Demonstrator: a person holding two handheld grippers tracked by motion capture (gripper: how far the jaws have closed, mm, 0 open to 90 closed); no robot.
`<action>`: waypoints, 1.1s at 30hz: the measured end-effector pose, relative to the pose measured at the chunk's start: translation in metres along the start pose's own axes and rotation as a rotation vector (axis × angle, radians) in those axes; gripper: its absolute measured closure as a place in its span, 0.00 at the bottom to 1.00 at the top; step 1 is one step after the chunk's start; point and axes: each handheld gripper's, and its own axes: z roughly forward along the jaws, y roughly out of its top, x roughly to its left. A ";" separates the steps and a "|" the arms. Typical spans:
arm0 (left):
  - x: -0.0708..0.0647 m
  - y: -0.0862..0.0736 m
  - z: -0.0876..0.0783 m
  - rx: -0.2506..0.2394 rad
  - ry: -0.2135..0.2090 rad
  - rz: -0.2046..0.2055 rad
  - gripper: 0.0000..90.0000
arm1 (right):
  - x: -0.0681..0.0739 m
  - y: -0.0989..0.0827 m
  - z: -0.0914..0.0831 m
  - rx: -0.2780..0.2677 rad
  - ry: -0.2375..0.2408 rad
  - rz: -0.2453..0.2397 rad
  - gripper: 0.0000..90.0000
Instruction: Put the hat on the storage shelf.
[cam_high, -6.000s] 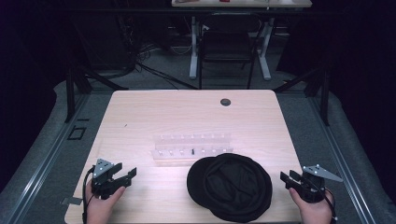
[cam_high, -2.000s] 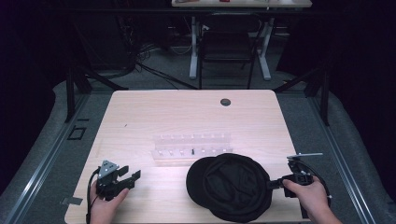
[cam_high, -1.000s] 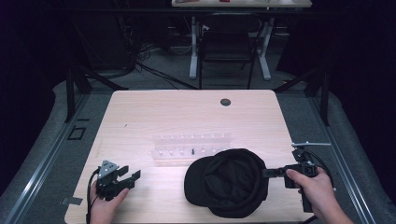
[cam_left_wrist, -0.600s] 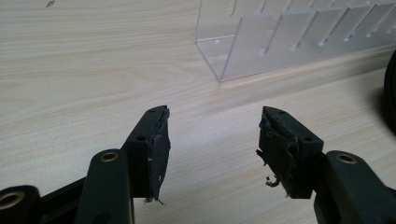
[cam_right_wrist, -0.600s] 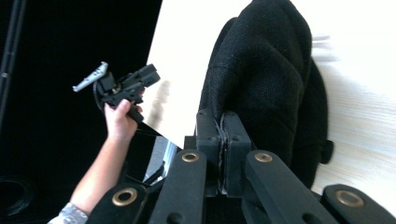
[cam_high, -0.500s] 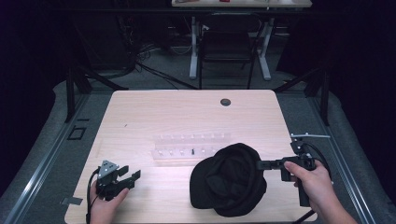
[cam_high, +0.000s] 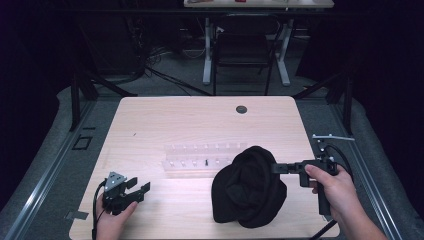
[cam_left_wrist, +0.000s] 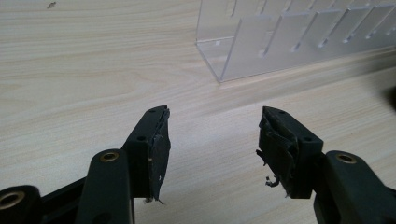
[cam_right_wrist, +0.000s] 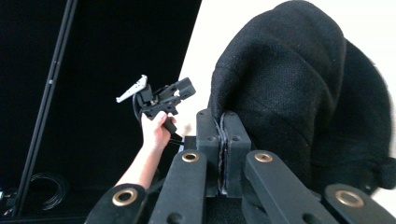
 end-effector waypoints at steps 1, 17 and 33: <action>0.000 0.000 0.000 0.000 0.000 0.000 0.48 | 0.002 0.001 -0.001 0.002 -0.002 -0.006 0.98; -0.001 0.000 0.001 -0.001 -0.001 0.000 0.48 | 0.032 0.015 -0.012 -0.011 -0.022 -0.042 0.98; -0.001 0.000 0.001 -0.003 0.000 -0.002 0.48 | 0.049 0.029 -0.021 -0.068 0.059 -0.047 0.98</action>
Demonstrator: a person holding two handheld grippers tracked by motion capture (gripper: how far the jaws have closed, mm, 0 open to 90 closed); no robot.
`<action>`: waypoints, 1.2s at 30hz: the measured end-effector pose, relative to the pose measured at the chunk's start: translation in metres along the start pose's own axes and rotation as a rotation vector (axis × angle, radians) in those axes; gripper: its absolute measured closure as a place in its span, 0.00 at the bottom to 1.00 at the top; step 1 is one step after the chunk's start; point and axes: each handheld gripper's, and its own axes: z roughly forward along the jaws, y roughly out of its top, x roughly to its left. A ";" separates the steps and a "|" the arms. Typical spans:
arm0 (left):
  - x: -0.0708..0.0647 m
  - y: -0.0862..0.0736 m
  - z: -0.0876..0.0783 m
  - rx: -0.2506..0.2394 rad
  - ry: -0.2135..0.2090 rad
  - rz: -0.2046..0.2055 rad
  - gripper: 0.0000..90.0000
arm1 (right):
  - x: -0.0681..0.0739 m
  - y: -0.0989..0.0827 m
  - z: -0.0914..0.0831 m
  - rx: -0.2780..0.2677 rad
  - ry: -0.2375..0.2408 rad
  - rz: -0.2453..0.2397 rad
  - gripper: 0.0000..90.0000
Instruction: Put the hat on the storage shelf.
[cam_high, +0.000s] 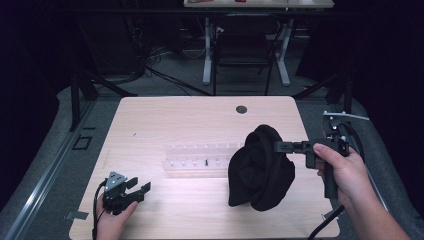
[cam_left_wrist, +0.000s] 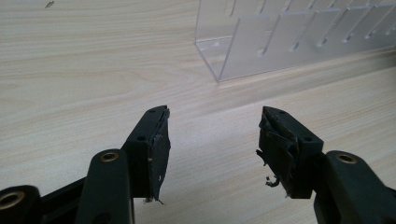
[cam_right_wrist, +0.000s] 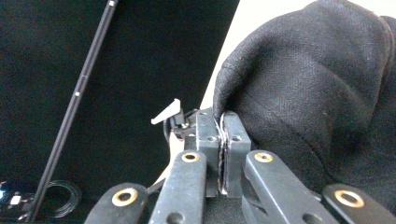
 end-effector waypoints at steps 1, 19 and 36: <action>0.000 0.000 0.000 0.000 -0.001 0.000 0.48 | 0.005 0.003 0.001 -0.002 0.010 -0.010 0.98; 0.000 0.000 0.000 -0.001 -0.005 0.000 0.48 | 0.029 0.026 0.013 -0.010 0.009 -0.029 0.98; 0.001 0.001 -0.001 -0.002 -0.008 0.001 0.48 | 0.040 0.050 0.031 -0.011 0.011 -0.034 0.98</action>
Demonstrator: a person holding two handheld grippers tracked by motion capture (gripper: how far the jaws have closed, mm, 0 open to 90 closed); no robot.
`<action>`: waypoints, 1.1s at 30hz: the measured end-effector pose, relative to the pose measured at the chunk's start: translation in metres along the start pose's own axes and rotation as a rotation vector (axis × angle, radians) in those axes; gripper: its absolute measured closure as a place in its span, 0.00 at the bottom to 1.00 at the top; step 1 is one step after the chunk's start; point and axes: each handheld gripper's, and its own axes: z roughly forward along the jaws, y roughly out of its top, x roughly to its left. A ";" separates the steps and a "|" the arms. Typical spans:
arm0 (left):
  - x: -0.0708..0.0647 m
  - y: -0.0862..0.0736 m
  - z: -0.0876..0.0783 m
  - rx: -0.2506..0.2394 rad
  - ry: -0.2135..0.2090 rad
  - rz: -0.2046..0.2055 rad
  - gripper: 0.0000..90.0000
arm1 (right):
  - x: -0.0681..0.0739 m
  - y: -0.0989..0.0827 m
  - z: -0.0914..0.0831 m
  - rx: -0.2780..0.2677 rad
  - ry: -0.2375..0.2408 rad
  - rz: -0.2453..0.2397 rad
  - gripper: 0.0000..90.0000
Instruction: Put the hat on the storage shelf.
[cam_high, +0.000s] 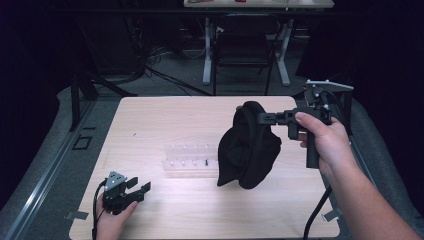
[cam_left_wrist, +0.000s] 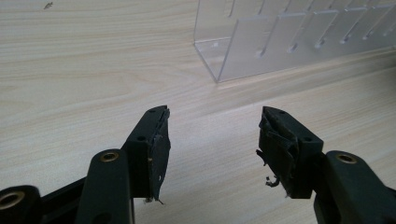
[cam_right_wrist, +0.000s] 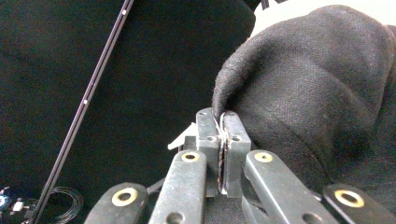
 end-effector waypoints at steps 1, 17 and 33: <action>0.000 0.000 0.000 0.000 0.000 0.000 0.48 | 0.000 0.001 0.001 0.004 -0.001 -0.003 0.98; 0.000 0.000 0.000 0.001 -0.004 0.000 0.48 | -0.012 0.022 0.020 -0.004 -0.001 -0.005 0.98; 0.002 0.000 0.000 -0.004 -0.008 -0.006 0.48 | -0.019 0.038 0.048 -0.013 -0.006 -0.008 0.98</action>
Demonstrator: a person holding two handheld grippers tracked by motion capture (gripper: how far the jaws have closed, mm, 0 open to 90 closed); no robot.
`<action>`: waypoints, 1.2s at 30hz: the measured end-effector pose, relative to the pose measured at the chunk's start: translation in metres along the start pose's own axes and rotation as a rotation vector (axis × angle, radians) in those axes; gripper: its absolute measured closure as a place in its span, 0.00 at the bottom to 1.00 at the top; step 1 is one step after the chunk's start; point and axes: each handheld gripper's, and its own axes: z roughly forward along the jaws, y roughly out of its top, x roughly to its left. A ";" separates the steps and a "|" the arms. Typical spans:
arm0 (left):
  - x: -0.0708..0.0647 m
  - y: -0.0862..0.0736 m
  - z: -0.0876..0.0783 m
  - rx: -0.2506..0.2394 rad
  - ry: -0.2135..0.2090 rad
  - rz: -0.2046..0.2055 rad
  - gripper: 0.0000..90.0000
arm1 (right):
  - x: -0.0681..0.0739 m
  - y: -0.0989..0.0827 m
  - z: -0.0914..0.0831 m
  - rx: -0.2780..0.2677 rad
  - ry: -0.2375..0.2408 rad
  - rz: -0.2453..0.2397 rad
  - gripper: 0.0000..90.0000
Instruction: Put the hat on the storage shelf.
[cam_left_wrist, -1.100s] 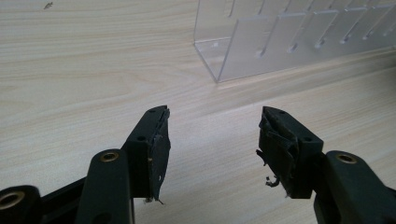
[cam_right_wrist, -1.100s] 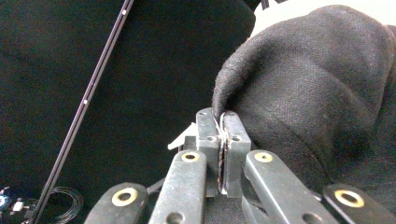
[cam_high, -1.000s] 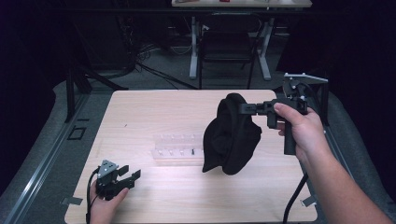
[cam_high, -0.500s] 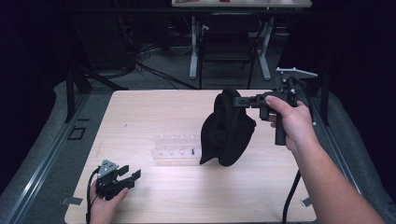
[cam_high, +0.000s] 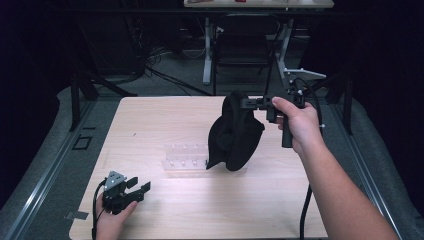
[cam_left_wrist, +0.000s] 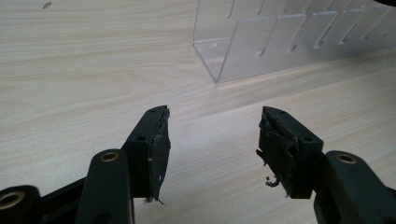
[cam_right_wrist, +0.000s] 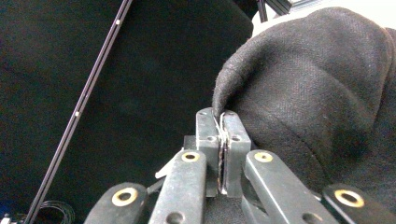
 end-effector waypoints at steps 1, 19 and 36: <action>0.000 0.000 0.000 0.000 0.000 0.000 0.48 | 0.000 0.001 0.002 -0.002 0.001 0.001 0.98; 0.000 0.000 0.001 0.002 -0.006 -0.002 0.48 | -0.003 0.010 0.023 0.005 -0.024 -0.010 0.98; -0.017 0.010 0.002 -0.016 -0.048 0.037 0.50 | -0.003 0.005 0.036 0.023 -0.013 -0.024 0.98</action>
